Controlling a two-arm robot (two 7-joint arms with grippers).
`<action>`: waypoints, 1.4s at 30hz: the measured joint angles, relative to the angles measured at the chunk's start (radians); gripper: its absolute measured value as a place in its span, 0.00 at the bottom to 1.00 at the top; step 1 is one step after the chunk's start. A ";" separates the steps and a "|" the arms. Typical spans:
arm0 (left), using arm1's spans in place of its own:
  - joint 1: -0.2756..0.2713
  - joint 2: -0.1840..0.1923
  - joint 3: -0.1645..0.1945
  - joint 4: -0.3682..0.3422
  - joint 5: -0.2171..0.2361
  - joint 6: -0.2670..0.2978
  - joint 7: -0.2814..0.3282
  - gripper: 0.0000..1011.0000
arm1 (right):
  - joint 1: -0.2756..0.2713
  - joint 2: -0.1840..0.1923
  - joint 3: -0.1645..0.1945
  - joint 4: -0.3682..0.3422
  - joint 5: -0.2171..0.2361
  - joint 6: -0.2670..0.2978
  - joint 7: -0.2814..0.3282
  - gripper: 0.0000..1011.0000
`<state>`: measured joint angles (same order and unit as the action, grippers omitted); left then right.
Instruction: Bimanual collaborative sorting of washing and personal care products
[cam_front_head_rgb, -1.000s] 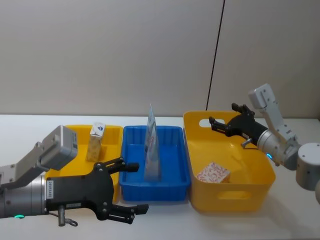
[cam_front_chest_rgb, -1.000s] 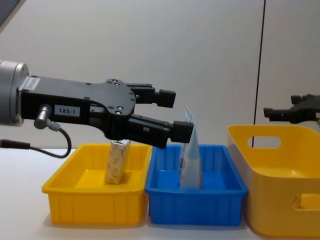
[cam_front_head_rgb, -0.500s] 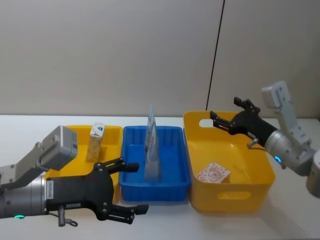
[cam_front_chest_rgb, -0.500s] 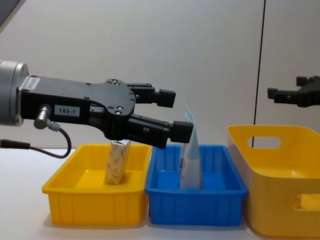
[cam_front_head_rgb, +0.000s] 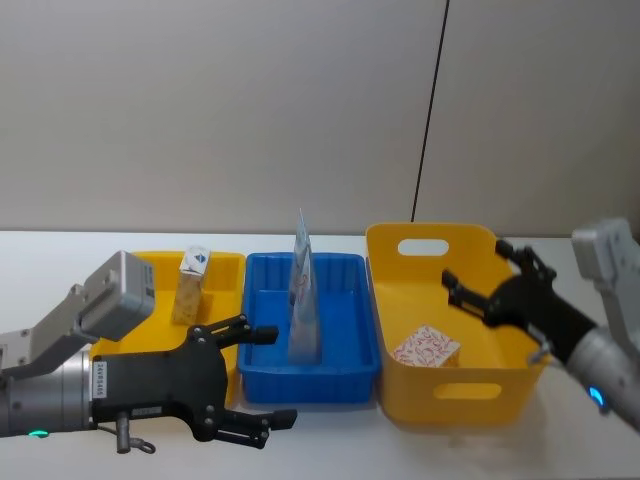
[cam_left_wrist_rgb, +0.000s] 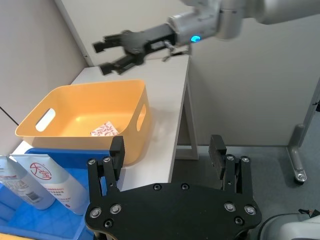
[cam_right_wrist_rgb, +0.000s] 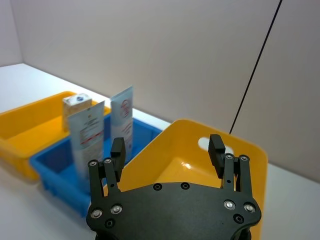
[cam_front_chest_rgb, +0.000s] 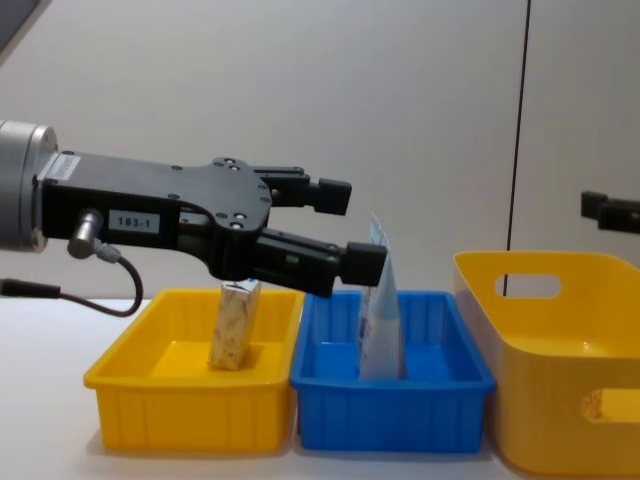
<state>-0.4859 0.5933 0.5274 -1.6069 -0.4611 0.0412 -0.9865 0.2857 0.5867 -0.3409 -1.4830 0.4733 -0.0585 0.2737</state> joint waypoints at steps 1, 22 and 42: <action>0.000 0.000 0.000 0.000 0.000 0.000 0.000 0.99 | -0.026 0.006 0.005 -0.029 0.001 0.005 -0.008 0.99; 0.000 0.000 0.000 0.000 0.000 0.000 0.000 0.99 | -0.294 -0.019 -0.038 -0.327 -0.059 0.062 -0.157 0.99; 0.000 0.000 0.000 0.000 0.000 0.000 0.000 0.99 | -0.155 -0.142 -0.103 -0.142 -0.131 0.082 -0.154 0.99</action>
<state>-0.4859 0.5933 0.5274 -1.6070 -0.4611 0.0412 -0.9866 0.1304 0.4447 -0.4441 -1.6253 0.3421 0.0234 0.1197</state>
